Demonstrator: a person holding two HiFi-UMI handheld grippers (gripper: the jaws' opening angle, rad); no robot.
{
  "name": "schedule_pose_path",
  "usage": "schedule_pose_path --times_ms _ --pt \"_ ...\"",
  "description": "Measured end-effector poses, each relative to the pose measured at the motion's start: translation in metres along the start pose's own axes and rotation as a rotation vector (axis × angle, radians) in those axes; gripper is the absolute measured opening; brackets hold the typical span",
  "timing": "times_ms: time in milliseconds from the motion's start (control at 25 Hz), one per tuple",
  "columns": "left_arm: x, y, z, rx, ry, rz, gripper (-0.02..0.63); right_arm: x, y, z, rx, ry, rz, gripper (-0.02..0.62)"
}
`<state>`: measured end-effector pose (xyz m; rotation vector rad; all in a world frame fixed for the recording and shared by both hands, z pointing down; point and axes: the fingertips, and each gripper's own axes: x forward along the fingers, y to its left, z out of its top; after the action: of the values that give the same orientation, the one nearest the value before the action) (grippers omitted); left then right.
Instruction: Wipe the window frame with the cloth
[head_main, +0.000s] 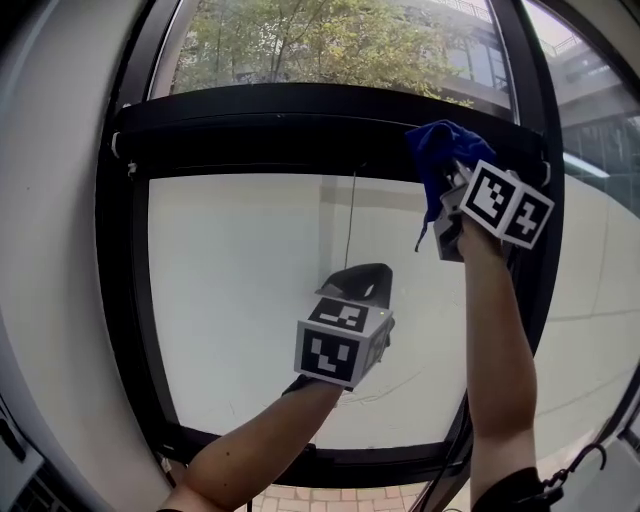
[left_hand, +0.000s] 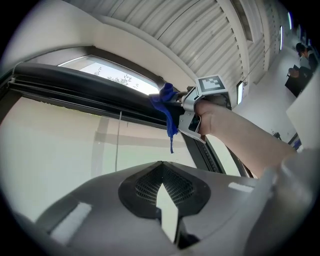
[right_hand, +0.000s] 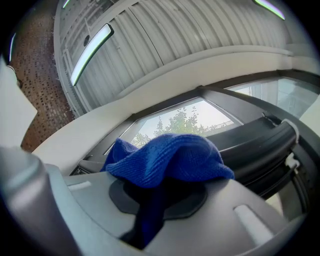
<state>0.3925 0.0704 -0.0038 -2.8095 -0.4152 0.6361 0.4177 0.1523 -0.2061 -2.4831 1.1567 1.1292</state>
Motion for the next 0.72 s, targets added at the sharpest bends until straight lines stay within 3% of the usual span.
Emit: schedule_pose_path --times_ms 440,720 --pt "0.048 -0.057 -0.011 -0.046 -0.001 -0.046 -0.009 -0.03 -0.075 0.017 -0.031 -0.01 -0.049 0.05" --pt "0.078 -0.086 -0.016 -0.034 -0.005 -0.06 -0.009 -0.051 -0.124 0.027 -0.037 -0.025 -0.084 0.051"
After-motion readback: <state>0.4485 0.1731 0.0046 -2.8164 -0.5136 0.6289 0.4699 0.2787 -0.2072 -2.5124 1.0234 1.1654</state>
